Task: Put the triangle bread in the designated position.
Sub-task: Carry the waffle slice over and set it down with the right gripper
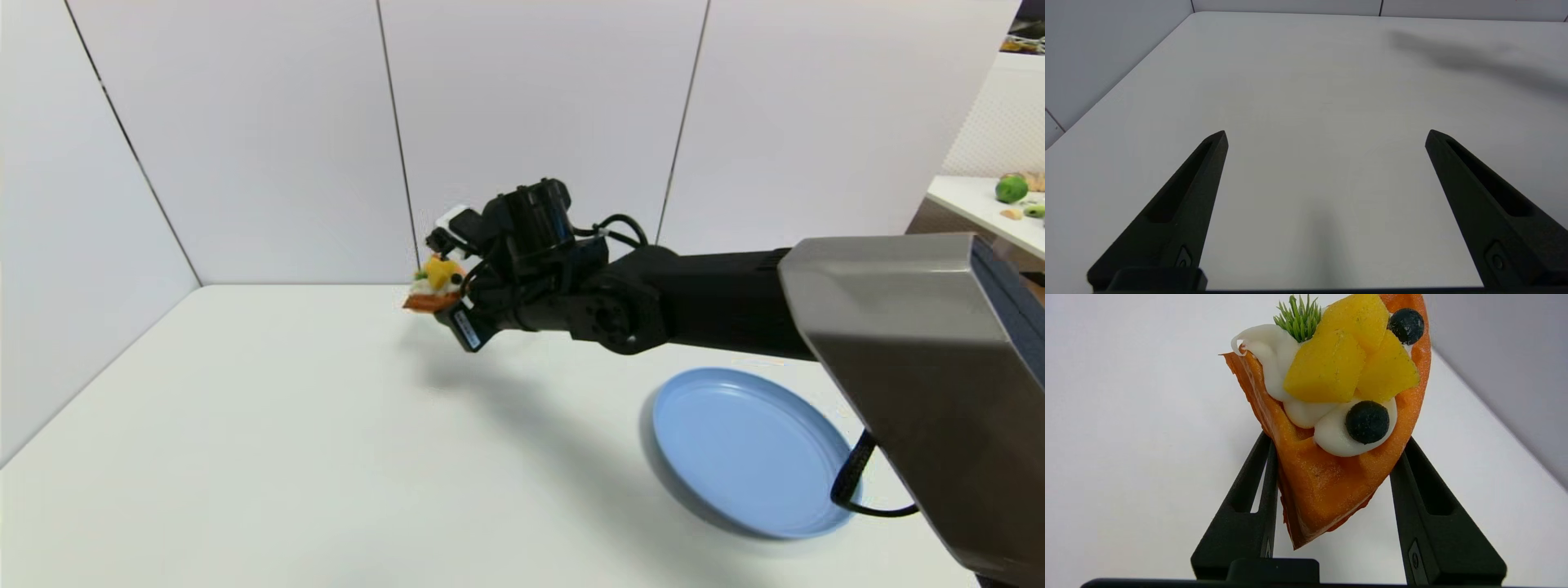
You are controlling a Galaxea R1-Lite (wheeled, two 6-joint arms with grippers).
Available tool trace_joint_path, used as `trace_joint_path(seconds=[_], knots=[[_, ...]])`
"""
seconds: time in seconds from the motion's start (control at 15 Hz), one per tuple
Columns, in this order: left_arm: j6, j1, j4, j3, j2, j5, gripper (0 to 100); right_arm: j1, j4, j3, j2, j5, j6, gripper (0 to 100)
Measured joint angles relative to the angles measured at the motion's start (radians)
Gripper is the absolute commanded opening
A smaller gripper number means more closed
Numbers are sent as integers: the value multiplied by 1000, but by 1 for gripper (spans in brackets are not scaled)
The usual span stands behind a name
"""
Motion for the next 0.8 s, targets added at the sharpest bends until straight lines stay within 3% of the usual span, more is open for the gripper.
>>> trace_joint_path(seconds=[0.33,0.8], knots=[[0,0,1,0,0,0,100,-135,64,70,-101,6,-63,0],[0,0,0,0,0,0,100,-368,56,414,-263,81,-235,0]])
